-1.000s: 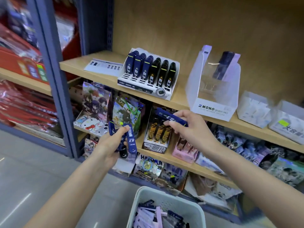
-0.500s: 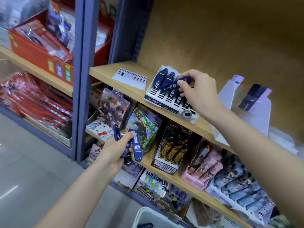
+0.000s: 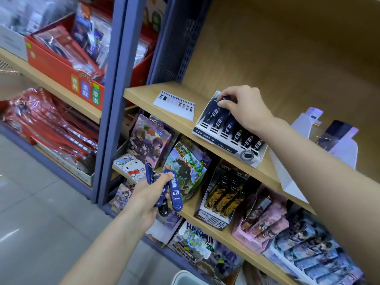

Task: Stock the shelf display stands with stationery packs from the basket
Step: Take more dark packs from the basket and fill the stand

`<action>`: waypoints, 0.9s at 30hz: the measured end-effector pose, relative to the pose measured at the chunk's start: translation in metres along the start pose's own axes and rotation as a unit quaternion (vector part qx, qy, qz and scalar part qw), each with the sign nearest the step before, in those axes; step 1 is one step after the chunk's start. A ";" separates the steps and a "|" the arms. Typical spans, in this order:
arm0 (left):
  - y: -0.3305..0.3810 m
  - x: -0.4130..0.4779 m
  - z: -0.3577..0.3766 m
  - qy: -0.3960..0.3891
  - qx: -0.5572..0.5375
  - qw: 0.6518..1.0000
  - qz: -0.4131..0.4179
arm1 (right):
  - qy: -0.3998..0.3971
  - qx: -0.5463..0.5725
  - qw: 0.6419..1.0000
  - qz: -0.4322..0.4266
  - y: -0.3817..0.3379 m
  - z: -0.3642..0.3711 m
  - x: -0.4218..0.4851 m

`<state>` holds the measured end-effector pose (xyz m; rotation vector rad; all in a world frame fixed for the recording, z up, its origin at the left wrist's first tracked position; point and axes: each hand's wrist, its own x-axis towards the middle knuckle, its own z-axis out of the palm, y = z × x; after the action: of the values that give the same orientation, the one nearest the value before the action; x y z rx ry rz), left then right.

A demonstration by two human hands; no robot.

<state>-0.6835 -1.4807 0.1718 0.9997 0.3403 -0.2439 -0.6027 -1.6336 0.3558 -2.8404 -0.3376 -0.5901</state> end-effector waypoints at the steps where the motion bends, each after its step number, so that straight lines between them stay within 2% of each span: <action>1: 0.000 0.001 -0.001 0.002 -0.003 1.000 -0.002 | -0.011 -0.013 1.000 -0.006 0.001 -0.001 0.002; 8: 0.005 0.005 -0.003 0.013 -0.012 1.000 -0.007 | -0.043 -0.013 0.999 -0.002 0.004 0.001 0.013; 20: 0.006 0.003 -0.001 0.008 -0.022 1.000 -0.016 | -0.009 -0.055 0.998 -0.027 0.001 0.012 0.012; 25: 0.010 0.002 -0.002 0.005 -0.029 1.000 -0.009 | 0.095 -0.068 0.991 -0.071 -0.007 0.020 -0.017; 27: 0.011 0.001 -0.002 0.006 -0.037 0.999 -0.003 | 0.115 -0.020 0.989 -0.087 -0.014 0.029 -0.040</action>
<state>-0.6788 -1.4735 0.1790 0.9273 0.3613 -0.2296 -0.6315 -1.6196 0.3161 -2.7597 -0.5393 -0.9588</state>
